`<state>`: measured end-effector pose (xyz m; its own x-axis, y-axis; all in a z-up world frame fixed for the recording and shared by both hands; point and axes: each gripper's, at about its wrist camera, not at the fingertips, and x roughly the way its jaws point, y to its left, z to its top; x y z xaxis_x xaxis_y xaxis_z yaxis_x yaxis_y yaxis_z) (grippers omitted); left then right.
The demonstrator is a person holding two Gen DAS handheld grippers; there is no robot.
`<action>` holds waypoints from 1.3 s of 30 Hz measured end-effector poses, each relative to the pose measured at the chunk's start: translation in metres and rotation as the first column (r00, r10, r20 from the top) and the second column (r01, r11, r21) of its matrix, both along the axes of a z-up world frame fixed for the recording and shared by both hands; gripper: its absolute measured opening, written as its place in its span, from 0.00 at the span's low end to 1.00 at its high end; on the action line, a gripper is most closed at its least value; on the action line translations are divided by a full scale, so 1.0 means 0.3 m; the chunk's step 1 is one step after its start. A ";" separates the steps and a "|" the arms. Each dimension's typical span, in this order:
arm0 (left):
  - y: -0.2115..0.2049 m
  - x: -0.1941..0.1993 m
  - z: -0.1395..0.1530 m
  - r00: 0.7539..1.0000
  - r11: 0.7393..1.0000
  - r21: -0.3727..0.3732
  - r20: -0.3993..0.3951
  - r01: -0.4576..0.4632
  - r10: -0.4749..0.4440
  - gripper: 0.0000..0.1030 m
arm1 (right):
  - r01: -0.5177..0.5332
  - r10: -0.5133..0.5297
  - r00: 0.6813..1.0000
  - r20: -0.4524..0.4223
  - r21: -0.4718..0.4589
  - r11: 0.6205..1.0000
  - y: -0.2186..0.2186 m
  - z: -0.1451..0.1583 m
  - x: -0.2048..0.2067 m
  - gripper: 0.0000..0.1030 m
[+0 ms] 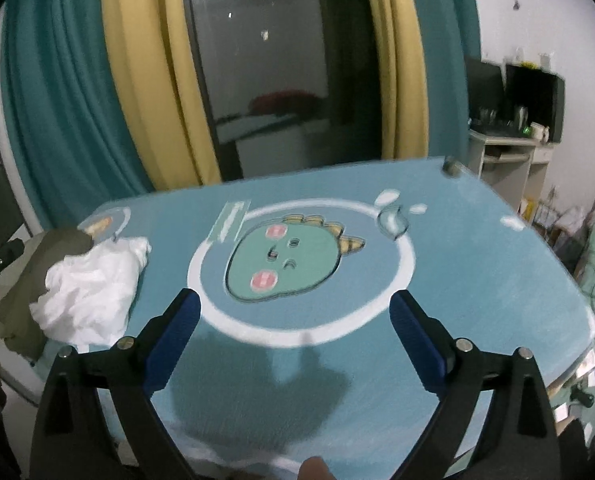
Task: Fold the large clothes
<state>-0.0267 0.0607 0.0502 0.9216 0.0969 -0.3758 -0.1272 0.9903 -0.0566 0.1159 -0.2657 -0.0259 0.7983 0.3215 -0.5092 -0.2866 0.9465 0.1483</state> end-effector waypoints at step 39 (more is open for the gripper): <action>0.064 0.001 -0.034 0.995 0.995 -0.049 0.058 -0.082 0.085 0.73 | -0.014 0.020 0.989 0.143 -0.038 0.999 0.074 0.086 0.024 0.92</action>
<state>-0.0265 0.0800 0.0401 0.9320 0.1579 -0.3263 -0.2041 0.9725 -0.1124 0.1230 -0.2435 -0.0001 0.8587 0.3187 -0.4013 -0.3184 0.9454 0.0695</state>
